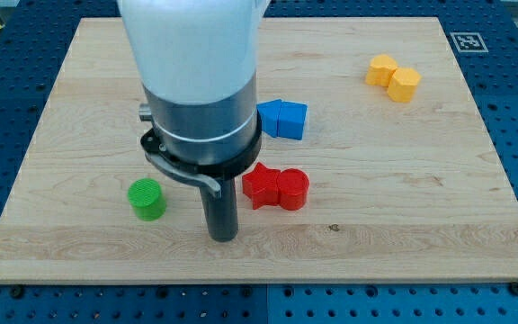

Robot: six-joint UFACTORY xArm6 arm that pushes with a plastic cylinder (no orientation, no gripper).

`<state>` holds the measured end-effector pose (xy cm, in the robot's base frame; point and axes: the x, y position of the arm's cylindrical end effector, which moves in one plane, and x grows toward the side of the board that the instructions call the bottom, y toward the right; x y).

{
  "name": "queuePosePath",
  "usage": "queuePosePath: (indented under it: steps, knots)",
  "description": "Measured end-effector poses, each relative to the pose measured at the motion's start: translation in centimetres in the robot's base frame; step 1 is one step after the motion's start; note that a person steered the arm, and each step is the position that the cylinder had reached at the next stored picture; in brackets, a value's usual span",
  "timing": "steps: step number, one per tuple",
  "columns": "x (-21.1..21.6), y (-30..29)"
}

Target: Slightly touch the green circle

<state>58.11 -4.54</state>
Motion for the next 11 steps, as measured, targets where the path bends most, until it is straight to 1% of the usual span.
queuePosePath:
  steps: [1, 4, 5, 10, 11]
  knots:
    - [0.5, -0.3]
    - [0.5, -5.0]
    - [-0.3, -5.2]
    - [-0.9, -6.2]
    - [-2.3, -6.4]
